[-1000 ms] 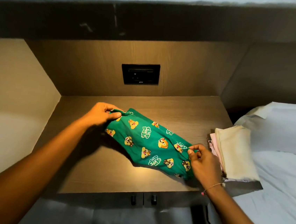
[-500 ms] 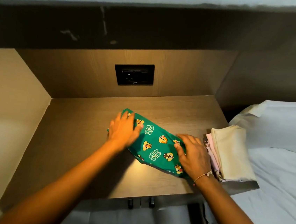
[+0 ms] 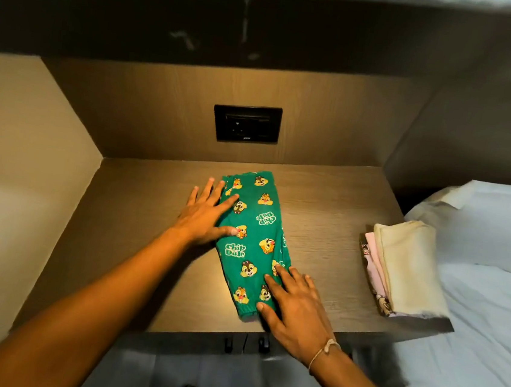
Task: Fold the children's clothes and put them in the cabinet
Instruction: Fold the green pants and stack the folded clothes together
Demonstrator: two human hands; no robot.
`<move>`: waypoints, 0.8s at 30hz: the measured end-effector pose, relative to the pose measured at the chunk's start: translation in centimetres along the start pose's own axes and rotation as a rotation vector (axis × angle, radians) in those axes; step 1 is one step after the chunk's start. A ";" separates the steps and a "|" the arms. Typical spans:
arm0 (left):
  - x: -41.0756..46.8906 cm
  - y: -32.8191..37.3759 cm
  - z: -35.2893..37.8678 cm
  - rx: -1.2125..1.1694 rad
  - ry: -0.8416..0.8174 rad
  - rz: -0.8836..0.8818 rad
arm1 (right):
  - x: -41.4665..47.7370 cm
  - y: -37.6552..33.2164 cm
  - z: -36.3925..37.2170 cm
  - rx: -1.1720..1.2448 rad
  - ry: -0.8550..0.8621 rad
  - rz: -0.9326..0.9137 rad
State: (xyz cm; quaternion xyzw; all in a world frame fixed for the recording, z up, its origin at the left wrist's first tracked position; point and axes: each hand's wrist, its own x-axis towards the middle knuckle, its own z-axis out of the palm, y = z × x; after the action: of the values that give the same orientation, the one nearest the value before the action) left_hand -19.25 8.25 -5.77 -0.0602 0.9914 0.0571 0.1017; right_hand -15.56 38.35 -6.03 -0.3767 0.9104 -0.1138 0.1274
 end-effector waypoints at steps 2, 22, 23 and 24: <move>-1.2 1.0 -0.5 -0.012 0.095 0.009 | 0.1 -0.2 -0.7 0.030 0.061 -0.010; -17.6 10.1 6.1 -0.378 0.419 0.185 | -3.4 2.7 0.2 0.147 0.185 -0.344; -17.9 10.3 5.8 -0.453 0.425 0.124 | -3.6 2.4 -0.1 0.239 0.181 -0.304; -18.2 10.5 5.3 -0.566 0.416 0.060 | -3.9 2.2 -0.7 0.338 0.182 -0.266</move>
State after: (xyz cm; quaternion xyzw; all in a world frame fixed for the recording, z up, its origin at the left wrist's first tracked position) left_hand -1.90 21.28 -6.03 -0.0673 0.9371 0.3191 -0.1247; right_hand -14.58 42.69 -5.43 -0.4550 0.8284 -0.3140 0.0900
